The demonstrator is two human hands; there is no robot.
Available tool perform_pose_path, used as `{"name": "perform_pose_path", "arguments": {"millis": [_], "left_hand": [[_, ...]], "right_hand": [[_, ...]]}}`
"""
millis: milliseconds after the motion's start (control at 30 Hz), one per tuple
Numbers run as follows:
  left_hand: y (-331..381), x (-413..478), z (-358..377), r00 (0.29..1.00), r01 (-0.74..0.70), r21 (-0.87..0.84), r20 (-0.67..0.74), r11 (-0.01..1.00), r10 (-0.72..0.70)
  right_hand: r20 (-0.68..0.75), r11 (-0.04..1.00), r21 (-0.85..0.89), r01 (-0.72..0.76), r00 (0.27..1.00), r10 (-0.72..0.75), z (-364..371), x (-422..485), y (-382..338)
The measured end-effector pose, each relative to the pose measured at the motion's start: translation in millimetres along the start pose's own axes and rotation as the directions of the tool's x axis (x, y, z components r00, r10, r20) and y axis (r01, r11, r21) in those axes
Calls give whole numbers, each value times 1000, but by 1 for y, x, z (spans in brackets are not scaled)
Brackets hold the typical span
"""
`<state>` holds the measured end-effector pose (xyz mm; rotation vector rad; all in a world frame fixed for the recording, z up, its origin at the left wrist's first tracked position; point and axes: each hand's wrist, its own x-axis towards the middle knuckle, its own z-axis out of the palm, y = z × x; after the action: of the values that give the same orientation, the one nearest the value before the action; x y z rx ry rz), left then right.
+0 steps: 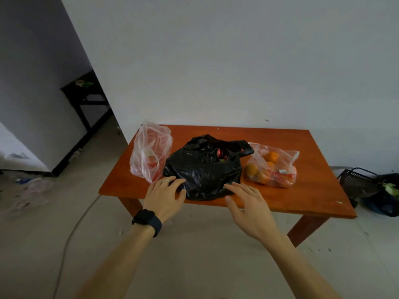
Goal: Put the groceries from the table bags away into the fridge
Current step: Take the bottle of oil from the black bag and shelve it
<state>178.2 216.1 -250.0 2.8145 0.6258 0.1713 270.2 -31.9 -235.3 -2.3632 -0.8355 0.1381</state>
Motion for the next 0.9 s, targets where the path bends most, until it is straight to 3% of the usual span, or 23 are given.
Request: {"name": "perform_pose_path", "arguments": {"millis": [300, 500, 633, 733, 833, 900], "left_hand": [[-5, 129, 39, 990, -70, -27, 123, 997, 73], [5, 221, 69, 947, -234, 28, 234, 972, 221], [18, 285, 93, 846, -469, 105, 338, 877, 412], [26, 322, 110, 725, -653, 172, 423, 738, 543], [14, 347, 120, 583, -788, 188, 535, 587, 611], [-13, 354, 120, 568, -806, 220, 550, 550, 612]], "right_hand": [[40, 998, -15, -56, 998, 56, 19, 95, 38], [6, 992, -45, -119, 993, 120, 36, 152, 47], [-65, 983, -64, -175, 983, 170, 52, 198, 47], [-81, 969, -98, -225, 973, 217, 66, 232, 44], [50, 938, -210, -274, 956, 291, 86, 258, 47], [125, 903, -272, -334, 918, 377, 96, 265, 54]]}}
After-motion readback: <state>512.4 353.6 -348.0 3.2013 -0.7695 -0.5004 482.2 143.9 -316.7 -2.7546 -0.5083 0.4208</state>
